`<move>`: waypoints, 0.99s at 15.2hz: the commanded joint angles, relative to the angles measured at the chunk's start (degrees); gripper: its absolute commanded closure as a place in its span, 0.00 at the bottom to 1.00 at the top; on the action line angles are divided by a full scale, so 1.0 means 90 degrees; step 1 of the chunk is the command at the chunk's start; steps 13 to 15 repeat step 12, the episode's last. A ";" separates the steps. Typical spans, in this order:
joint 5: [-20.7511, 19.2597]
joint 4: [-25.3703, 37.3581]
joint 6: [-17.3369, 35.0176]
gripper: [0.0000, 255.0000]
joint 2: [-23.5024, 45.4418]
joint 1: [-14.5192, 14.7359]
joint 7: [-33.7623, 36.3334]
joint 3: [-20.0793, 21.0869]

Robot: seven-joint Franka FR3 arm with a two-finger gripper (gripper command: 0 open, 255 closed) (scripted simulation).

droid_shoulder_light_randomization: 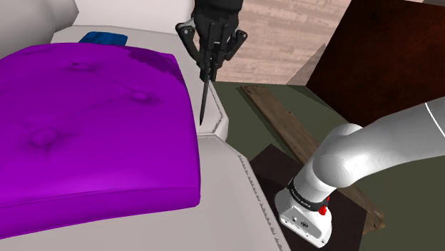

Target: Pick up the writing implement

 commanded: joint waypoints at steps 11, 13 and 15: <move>-0.0184 0.1349 -0.0896 1.00 0.0476 -0.0123 0.0181 0.0006; -0.0185 0.1350 -0.0896 1.00 0.0477 -0.0123 0.0181 0.0007; -0.0185 0.1350 -0.0896 1.00 0.0477 -0.0123 0.0181 0.0007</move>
